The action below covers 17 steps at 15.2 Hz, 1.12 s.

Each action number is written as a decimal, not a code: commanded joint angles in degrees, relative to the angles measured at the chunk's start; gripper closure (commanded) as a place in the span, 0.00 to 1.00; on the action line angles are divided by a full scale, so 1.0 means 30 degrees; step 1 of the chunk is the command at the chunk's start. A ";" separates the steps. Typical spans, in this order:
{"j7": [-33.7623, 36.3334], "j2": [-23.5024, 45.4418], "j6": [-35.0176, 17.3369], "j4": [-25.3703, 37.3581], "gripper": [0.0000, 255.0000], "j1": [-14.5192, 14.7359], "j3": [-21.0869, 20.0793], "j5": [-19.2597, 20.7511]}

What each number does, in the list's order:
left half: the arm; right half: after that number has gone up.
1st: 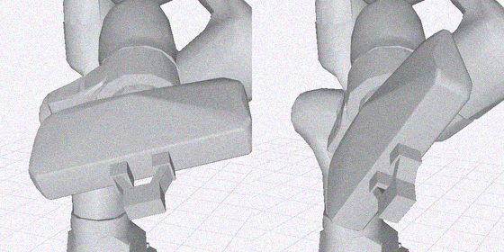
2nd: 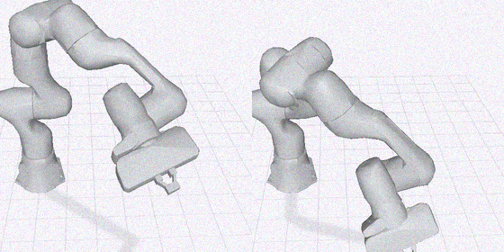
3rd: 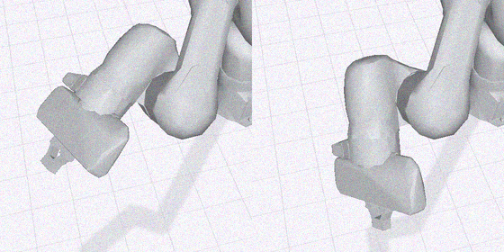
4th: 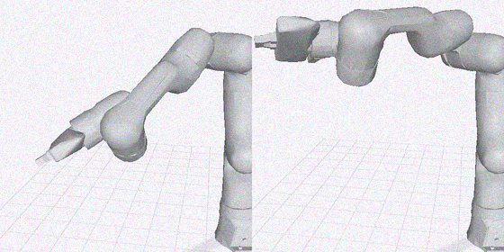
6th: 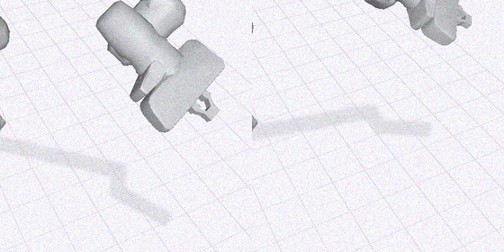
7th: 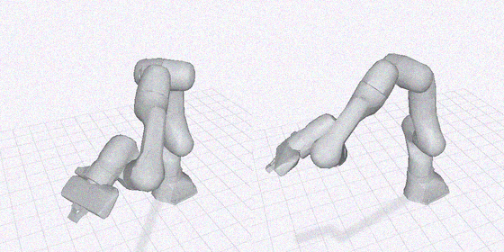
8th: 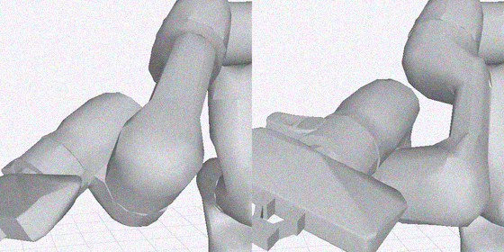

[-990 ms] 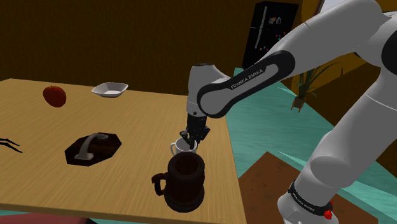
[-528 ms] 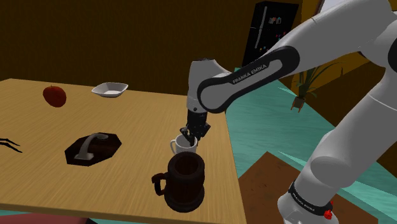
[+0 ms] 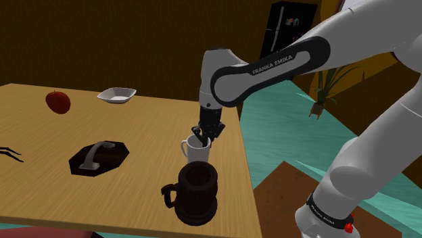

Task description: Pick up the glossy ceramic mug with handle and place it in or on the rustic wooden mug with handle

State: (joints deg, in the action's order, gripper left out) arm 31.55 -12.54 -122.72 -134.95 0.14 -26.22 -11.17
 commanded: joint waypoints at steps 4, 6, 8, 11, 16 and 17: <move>-0.0064 -0.0628 0.1446 0.0841 1.00 -0.0004 0.0197 -0.0093; -0.0071 -0.0828 0.1987 0.1190 1.00 -0.0008 0.0269 -0.0111; -0.0073 -0.1007 0.2525 0.1555 1.00 -0.0015 0.0339 -0.0121; -0.0067 -0.1240 0.3323 0.2129 1.00 -0.0028 0.0440 -0.0125; -0.0031 -0.1532 0.4637 0.3162 1.00 -0.0060 0.0600 -0.0102; -0.0021 -0.1576 0.4897 0.3380 1.00 -0.0067 0.0630 -0.0093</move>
State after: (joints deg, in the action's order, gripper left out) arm 31.39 -17.07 -108.98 -125.55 -0.07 -24.40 -11.45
